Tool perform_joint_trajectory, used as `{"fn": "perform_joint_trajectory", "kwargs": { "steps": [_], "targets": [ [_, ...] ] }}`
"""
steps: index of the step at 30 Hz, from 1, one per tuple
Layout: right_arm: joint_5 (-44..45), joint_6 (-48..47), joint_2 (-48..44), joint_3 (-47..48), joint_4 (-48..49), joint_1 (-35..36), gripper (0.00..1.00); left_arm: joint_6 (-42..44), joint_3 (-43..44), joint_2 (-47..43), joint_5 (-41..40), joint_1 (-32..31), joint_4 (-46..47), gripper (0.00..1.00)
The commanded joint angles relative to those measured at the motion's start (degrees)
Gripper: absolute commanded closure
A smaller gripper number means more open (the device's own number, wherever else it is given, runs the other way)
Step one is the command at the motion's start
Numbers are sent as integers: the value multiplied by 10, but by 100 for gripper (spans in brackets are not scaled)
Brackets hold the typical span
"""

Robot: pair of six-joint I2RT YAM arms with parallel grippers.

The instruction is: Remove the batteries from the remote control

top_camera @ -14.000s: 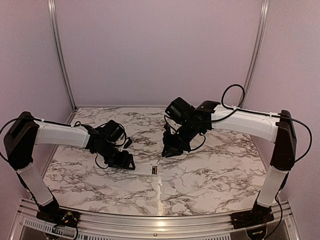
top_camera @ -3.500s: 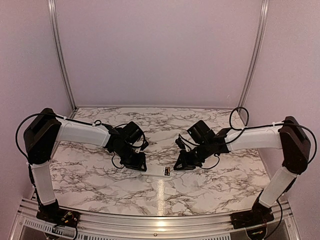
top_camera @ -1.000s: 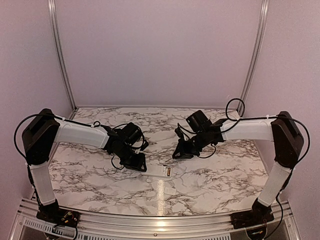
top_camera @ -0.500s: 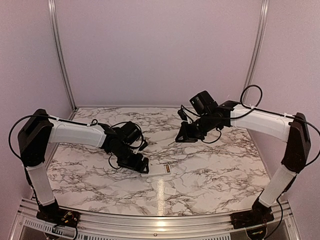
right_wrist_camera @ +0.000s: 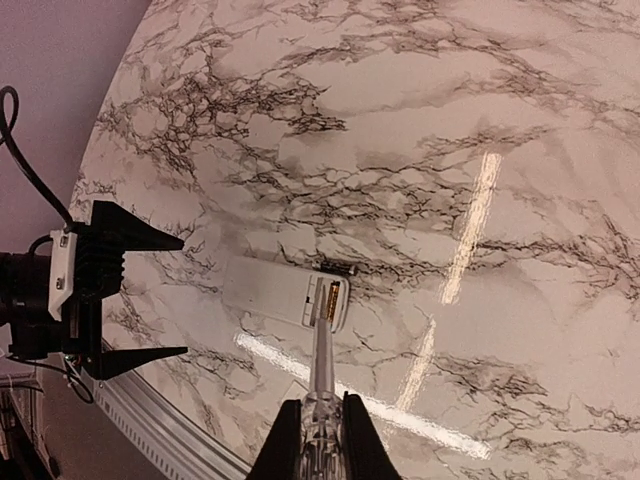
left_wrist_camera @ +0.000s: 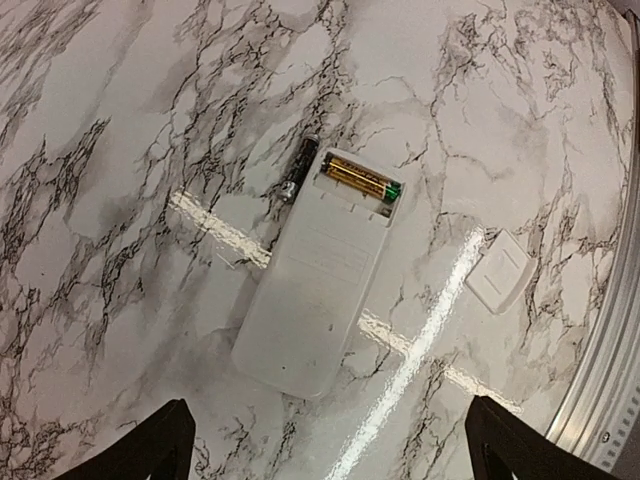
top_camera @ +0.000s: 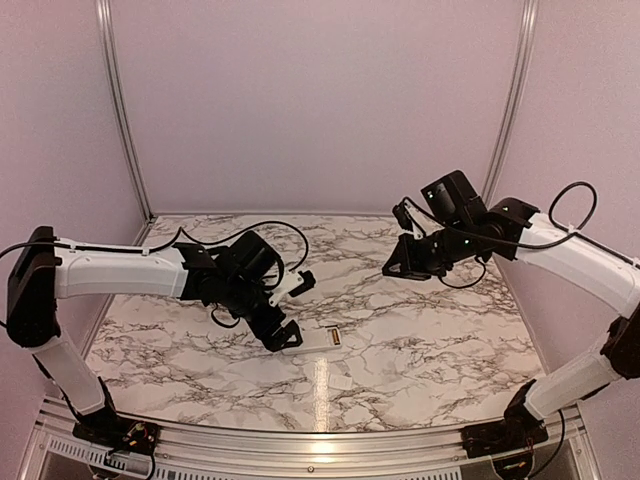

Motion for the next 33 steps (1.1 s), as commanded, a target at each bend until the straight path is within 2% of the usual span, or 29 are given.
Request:
{"fn": "perform_joint_trajectory", "kwargs": {
  "steps": [1,6,19,28,33],
  "targets": [
    [27,21,-32,-19,-34,7,100,136,-17,-7,1,-9,54,1],
    [28,47,-58,-35,-38,20,100,182,17,51,5,-9,39,1],
    [31,73,-44,-39,-33,66,100,218,42,135,-4,-9,54,4],
    [26,52,-12,-5,-45,70,100,250,39,165,-38,-9,69,12],
    [26,40,2,13,-55,70,100,261,41,176,-42,-8,65,23]
  ]
}}
